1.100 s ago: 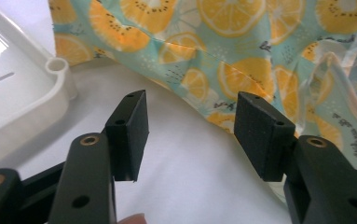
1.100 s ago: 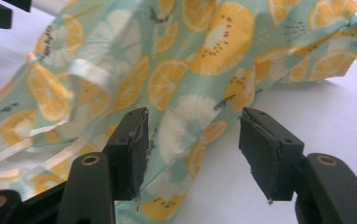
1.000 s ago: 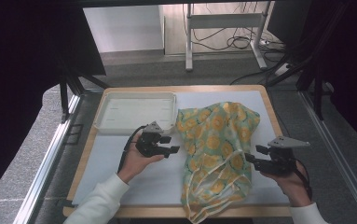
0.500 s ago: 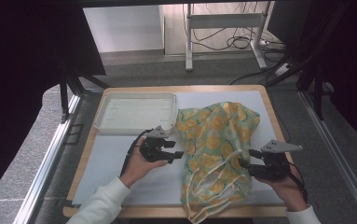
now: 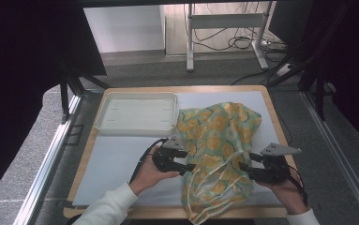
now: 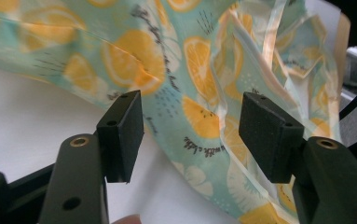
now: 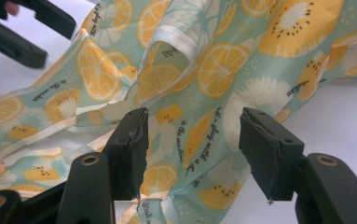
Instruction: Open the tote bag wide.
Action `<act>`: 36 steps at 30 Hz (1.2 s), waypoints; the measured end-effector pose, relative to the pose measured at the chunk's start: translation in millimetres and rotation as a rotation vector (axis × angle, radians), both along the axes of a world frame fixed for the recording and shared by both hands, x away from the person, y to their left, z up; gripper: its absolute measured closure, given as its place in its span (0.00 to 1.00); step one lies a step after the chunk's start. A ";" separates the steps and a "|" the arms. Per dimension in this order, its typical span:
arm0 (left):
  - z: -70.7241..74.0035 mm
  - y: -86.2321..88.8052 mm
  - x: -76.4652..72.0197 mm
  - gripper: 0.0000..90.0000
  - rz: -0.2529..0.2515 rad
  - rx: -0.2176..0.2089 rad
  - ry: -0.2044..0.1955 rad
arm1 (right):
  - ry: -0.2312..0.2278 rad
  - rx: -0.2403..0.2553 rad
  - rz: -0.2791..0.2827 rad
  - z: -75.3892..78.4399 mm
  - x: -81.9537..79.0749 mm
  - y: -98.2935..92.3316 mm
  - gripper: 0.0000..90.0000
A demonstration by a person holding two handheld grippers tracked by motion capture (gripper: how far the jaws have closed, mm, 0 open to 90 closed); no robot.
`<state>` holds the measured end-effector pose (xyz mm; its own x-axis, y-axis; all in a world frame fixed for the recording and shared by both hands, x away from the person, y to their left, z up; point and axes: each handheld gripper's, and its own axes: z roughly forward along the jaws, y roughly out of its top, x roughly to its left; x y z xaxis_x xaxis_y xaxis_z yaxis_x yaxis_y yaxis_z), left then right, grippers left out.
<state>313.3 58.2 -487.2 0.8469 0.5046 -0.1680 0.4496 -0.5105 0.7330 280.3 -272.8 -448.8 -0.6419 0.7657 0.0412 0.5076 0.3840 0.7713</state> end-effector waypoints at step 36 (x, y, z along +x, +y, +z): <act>-9.4 -4.3 22.6 0.99 0.033 -0.067 0.077 | 0.018 -0.020 0.058 -1.1 -17.6 16.5 0.46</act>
<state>335.9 53.9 -496.7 0.8135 0.5172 -0.2659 0.5213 -0.4460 0.7275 262.7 -256.4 -449.9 -0.6848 0.7277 0.0381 0.4974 0.4286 0.7542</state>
